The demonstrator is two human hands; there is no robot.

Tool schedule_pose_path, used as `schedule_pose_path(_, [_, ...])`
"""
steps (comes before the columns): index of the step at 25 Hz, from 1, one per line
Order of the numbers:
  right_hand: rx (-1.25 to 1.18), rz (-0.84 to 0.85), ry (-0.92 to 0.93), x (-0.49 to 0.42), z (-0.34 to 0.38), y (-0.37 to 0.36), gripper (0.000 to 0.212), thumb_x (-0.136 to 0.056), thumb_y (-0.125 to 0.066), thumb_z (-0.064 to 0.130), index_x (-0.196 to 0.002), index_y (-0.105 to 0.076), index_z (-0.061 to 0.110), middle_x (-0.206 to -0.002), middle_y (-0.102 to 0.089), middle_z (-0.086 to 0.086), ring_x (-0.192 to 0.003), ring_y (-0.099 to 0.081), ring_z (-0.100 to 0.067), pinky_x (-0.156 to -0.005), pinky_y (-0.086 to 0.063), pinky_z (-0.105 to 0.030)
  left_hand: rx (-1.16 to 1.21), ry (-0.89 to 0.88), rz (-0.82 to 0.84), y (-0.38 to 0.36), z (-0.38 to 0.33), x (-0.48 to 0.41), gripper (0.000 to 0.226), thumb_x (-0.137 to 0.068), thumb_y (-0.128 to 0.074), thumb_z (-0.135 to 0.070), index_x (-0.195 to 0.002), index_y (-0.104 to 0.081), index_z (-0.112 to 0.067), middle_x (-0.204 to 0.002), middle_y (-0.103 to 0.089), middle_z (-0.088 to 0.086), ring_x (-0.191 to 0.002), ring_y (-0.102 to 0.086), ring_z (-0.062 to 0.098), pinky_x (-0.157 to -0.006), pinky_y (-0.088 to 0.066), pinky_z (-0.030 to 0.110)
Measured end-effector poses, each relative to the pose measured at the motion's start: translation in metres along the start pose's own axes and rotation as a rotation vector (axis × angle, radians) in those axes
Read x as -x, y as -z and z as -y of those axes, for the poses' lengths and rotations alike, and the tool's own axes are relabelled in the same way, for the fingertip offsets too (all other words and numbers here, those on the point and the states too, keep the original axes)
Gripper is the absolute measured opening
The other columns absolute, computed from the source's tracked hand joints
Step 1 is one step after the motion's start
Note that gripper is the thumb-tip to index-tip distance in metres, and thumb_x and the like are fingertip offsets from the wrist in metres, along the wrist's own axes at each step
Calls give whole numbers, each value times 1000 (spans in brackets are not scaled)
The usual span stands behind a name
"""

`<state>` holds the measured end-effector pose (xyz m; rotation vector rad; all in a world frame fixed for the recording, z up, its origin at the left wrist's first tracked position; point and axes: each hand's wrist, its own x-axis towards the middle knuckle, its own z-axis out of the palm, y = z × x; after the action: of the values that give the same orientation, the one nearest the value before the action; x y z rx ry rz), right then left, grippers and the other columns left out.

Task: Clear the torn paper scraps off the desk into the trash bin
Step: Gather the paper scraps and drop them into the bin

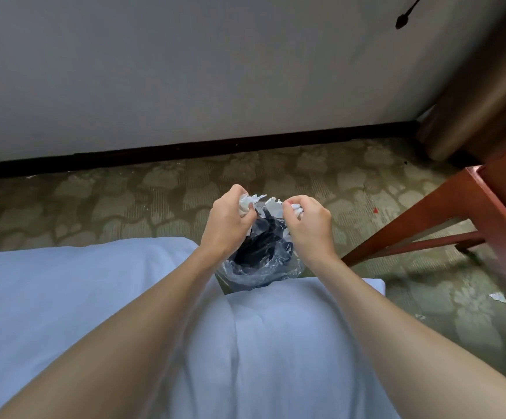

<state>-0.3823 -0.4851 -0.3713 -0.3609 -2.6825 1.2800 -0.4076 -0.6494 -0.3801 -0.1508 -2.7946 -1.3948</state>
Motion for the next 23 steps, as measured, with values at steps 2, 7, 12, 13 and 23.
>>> schedule_pose_path(2, [-43,-19,-49,-5,-12,-15,18,-96,-54,26,-98,-69,17,-98,-63,4,-87,-57,-11,-67,-44,-22,30,59,-37,-9,19,-5,9,-94,-58,-19,-91,-50,-16,-66,-55,-6,-52,-50,7,-50,-38,24])
schedule_pose_path(7, [-121,-14,-190,-4,-35,-54,20,-95,-52,33,-99,-67,21,-98,-65,4,-88,-60,-14,-71,-51,-32,101,183,-93,-35,45,-1,10,-93,-58,-17,-86,-50,-16,-68,-59,-5,-54,-48,4,-51,-37,17])
schedule_pose_path(12, [-126,34,-259,-17,-57,-77,16,-95,-53,31,-98,-67,24,-96,-66,6,-86,-60,-12,-65,-45,-23,140,219,-76,-60,59,-8,10,-92,-59,-17,-87,-50,-16,-67,-56,-9,-52,-47,0,-51,-35,14])
schedule_pose_path(13, [-124,38,-272,-20,-61,-81,15,-95,-53,32,-98,-66,24,-95,-66,5,-86,-61,-13,-63,-44,-23,147,248,-75,-65,64,-10,11,-92,-59,-18,-87,-50,-15,-67,-55,-9,-52,-46,0,-51,-35,14])
schedule_pose_path(23, [-119,43,-295,-50,-93,-124,10,-92,-52,40,-90,-59,33,-89,-67,3,-80,-62,-23,-65,-49,-36,222,428,-55,-98,99,-30,9,-91,-62,-22,-89,-55,-17,-72,-59,-7,-55,-49,1,-51,-38,16])
